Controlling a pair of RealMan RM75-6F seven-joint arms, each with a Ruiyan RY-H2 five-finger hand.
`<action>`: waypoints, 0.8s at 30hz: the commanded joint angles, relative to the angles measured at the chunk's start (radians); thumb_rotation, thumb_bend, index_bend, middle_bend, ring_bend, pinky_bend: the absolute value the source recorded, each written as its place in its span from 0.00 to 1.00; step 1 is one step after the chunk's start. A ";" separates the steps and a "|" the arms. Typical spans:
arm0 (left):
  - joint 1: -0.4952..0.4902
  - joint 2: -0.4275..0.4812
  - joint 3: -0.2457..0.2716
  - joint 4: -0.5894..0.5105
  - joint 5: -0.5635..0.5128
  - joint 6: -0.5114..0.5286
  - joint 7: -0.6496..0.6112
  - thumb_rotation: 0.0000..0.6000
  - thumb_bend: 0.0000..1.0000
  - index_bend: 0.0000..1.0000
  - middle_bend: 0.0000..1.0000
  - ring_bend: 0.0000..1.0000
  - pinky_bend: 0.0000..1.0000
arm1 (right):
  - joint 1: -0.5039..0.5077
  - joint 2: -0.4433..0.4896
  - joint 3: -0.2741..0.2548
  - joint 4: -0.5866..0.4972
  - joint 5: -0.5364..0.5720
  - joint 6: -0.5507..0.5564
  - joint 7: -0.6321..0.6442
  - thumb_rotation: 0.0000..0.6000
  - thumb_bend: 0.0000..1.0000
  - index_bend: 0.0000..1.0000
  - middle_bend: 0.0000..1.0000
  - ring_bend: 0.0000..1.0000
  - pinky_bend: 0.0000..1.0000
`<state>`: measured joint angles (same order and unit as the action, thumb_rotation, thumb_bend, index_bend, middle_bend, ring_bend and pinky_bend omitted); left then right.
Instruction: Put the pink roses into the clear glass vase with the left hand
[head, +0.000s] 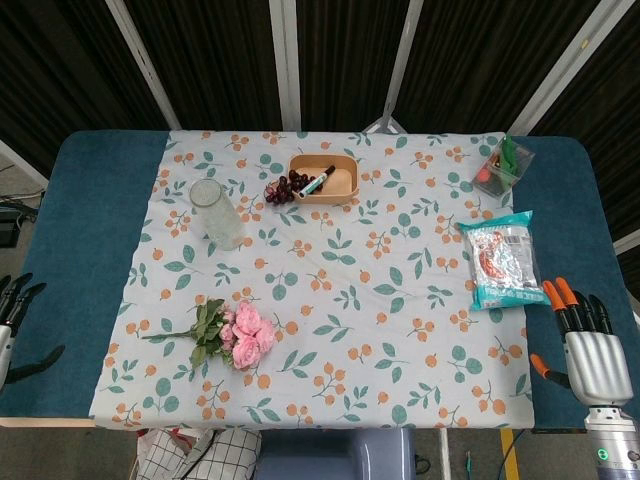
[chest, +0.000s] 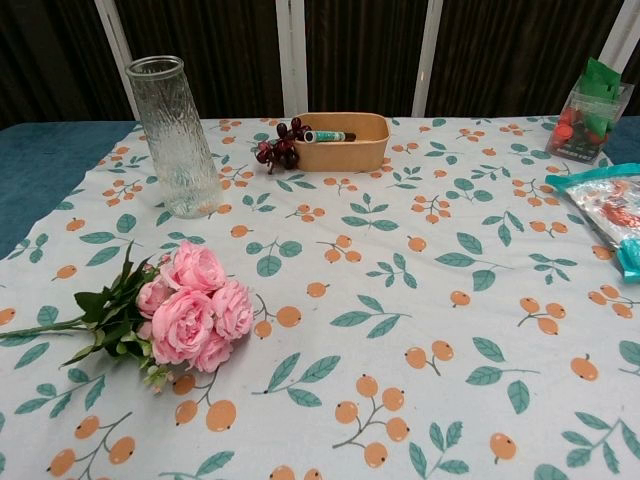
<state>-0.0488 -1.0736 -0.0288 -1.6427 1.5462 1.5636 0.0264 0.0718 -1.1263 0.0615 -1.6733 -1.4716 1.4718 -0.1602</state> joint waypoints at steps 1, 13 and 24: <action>-0.002 0.000 0.001 -0.003 -0.005 -0.009 0.005 1.00 0.28 0.16 0.05 0.00 0.02 | -0.001 0.003 -0.001 -0.002 0.006 -0.004 0.000 1.00 0.24 0.01 0.00 0.05 0.02; -0.011 -0.010 0.003 -0.011 -0.005 -0.029 0.032 1.00 0.27 0.16 0.06 0.02 0.07 | 0.000 0.004 0.002 -0.015 0.018 -0.011 -0.013 1.00 0.24 0.01 0.00 0.05 0.02; -0.024 -0.028 0.010 -0.035 -0.033 -0.079 0.082 1.00 0.14 0.14 0.06 0.04 0.09 | -0.015 0.029 0.001 -0.036 0.040 -0.006 0.006 1.00 0.24 0.01 0.00 0.05 0.01</action>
<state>-0.0667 -1.0994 -0.0241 -1.6714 1.5152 1.4996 0.1056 0.0581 -1.1010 0.0609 -1.7082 -1.4341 1.4649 -0.1586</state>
